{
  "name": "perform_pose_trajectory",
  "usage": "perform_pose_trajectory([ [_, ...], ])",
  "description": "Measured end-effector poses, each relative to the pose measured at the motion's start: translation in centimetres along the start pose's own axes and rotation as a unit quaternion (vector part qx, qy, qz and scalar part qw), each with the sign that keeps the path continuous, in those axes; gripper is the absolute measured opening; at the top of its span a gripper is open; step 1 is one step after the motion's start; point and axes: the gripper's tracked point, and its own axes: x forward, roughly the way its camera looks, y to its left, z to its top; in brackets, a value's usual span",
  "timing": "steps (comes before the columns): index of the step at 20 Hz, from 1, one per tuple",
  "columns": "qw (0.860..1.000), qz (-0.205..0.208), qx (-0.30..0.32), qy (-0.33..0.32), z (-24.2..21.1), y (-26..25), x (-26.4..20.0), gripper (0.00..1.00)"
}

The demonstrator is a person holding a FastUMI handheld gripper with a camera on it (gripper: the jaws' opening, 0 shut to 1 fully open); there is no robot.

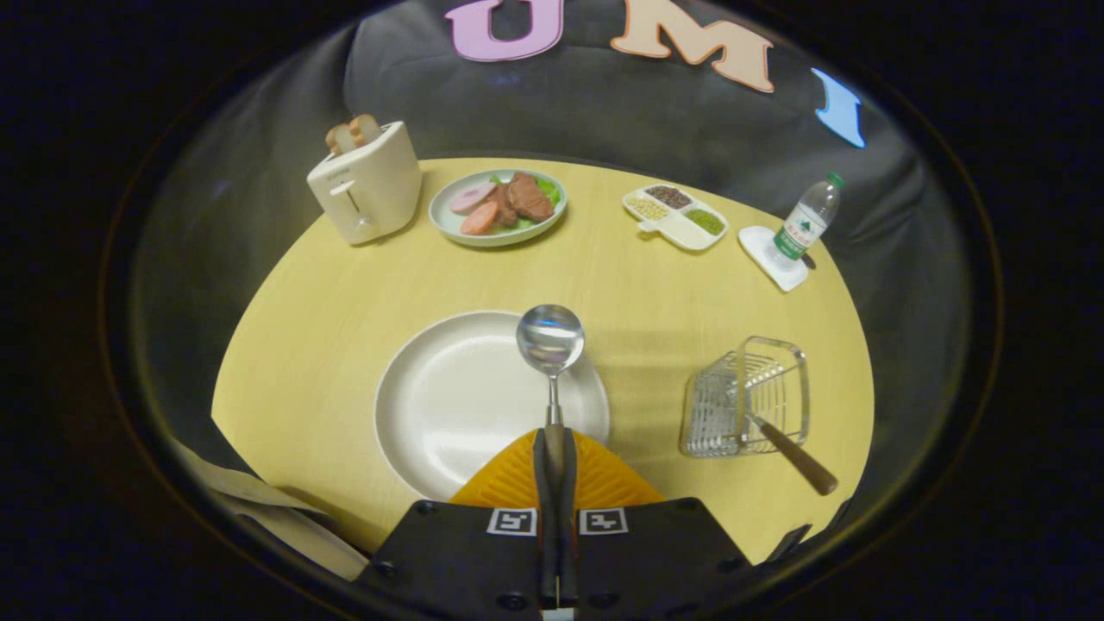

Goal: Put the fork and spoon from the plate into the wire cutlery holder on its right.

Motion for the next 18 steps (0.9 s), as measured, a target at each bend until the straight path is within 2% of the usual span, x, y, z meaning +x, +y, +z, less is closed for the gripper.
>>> perform_pose_trajectory([
  [8,0.999,-0.047,0.003,0.013,1.4,-8.0,-3.2,0.04],
  [18,0.996,-0.079,0.011,0.052,0.4,-14.7,-4.9,0.04],
])
